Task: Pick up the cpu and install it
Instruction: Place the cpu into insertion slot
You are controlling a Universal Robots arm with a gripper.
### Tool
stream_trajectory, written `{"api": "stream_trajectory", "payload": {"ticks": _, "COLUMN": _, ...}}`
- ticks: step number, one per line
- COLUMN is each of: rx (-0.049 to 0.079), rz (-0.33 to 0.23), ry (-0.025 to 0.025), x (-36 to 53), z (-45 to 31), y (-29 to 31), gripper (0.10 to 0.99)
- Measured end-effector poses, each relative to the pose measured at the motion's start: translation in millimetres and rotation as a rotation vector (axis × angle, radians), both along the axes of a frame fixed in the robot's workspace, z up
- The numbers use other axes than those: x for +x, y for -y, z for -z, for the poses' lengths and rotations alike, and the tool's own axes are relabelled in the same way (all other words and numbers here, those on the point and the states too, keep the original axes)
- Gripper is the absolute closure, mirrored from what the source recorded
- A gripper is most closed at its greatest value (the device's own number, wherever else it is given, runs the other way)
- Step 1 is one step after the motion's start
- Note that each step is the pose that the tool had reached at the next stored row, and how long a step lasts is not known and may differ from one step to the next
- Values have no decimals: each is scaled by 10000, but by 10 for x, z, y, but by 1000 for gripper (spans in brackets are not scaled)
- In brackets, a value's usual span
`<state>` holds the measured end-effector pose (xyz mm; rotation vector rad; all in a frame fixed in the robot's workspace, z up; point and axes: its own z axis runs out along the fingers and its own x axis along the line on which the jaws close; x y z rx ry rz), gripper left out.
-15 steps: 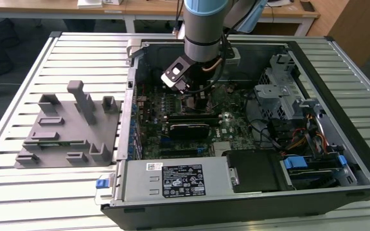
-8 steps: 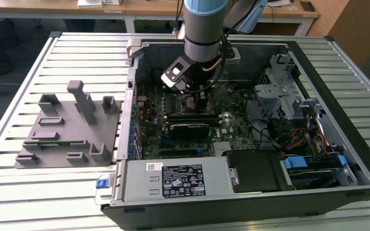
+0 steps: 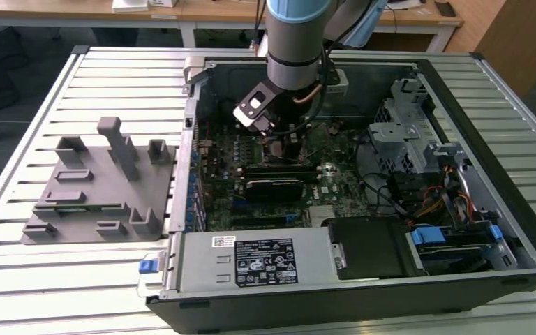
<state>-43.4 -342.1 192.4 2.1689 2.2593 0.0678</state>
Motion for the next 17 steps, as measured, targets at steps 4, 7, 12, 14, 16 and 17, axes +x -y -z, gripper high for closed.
{"api": "stream_trajectory", "payload": {"ticks": 4, "rx": -4, "rz": 0, "ry": -2, "x": 0, "z": -9, "y": 1, "gripper": 475}}
{"api": "stream_trajectory", "payload": {"ticks": 7, "rx": -1, "rz": 0, "ry": 0, "x": 0, "z": -42, "y": 0, "gripper": 475}}
{"api": "stream_trajectory", "payload": {"ticks": 12, "rx": -2, "rz": 1, "ry": -1, "x": 0, "z": -109, "y": 0, "gripper": 549}}
{"api": "stream_trajectory", "payload": {"ticks": 14, "rx": -1, "rz": 1, "ry": 0, "x": 0, "z": -126, "y": 0, "gripper": 675}}
{"api": "stream_trajectory", "payload": {"ticks": 16, "rx": -2, "rz": 0, "ry": -2, "x": 0, "z": -151, "y": 0, "gripper": 729}}
{"api": "stream_trajectory", "payload": {"ticks": 17, "rx": -2, "rz": 0, "ry": -4, "x": 0, "z": -158, "y": 0, "gripper": 788}}
